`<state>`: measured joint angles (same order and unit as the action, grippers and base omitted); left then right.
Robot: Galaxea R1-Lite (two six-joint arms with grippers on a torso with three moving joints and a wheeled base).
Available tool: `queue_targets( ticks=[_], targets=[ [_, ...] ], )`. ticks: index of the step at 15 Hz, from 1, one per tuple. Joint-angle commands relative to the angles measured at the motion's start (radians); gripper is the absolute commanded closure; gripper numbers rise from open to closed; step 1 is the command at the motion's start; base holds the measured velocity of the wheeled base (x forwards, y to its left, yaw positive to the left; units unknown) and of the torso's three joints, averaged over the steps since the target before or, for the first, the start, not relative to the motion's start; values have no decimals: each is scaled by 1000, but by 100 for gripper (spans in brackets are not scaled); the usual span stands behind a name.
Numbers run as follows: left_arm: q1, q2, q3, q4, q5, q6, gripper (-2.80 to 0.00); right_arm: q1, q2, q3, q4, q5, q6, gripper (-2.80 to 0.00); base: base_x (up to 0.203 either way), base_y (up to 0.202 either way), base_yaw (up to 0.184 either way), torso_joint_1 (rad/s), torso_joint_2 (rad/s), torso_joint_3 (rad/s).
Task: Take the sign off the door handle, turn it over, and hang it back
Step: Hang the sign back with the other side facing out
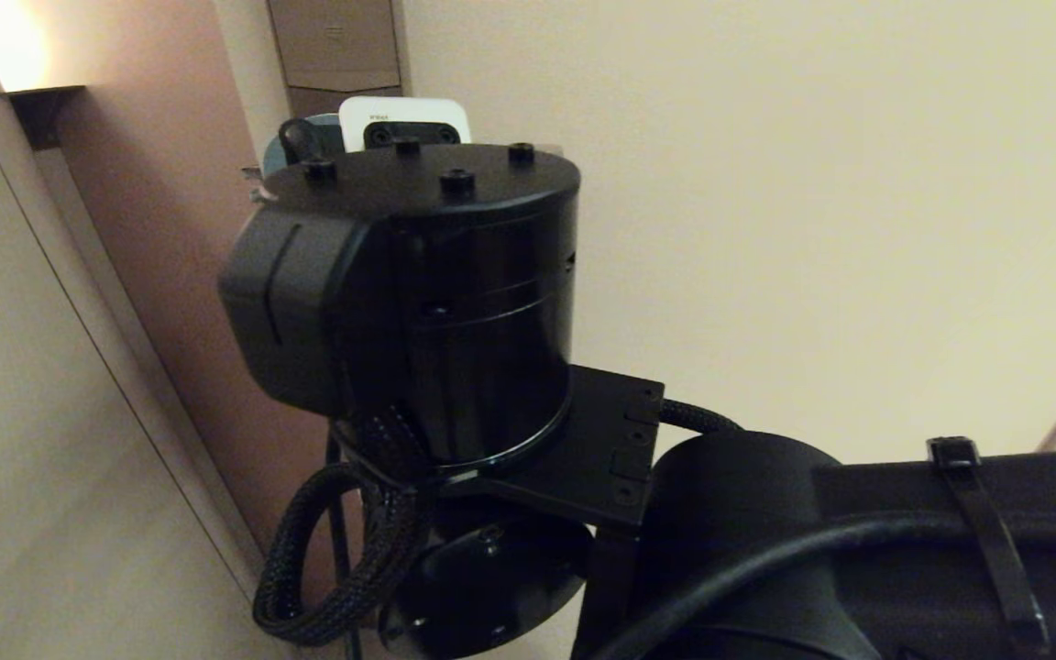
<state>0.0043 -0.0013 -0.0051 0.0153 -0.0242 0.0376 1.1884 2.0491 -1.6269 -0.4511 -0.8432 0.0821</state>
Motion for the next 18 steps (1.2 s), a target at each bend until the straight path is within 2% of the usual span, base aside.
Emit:
queue_targets(
  ticks=[1, 6, 18],
  targets=[
    [0, 1, 1, 0, 0, -1, 0, -5, -33, 43, -14, -5, 0, 0, 0, 0, 0, 0, 0, 0],
    [0, 1, 1, 0, 0, -1, 0, -46, -119, 205, -69, -5, -1, 0, 0, 0, 0, 0, 0, 0],
    [0, 1, 0, 0, 0, -1, 0, -222, -270, 427, -83, -2, -19, 0, 0, 0, 0, 0, 0, 0]
  ],
)
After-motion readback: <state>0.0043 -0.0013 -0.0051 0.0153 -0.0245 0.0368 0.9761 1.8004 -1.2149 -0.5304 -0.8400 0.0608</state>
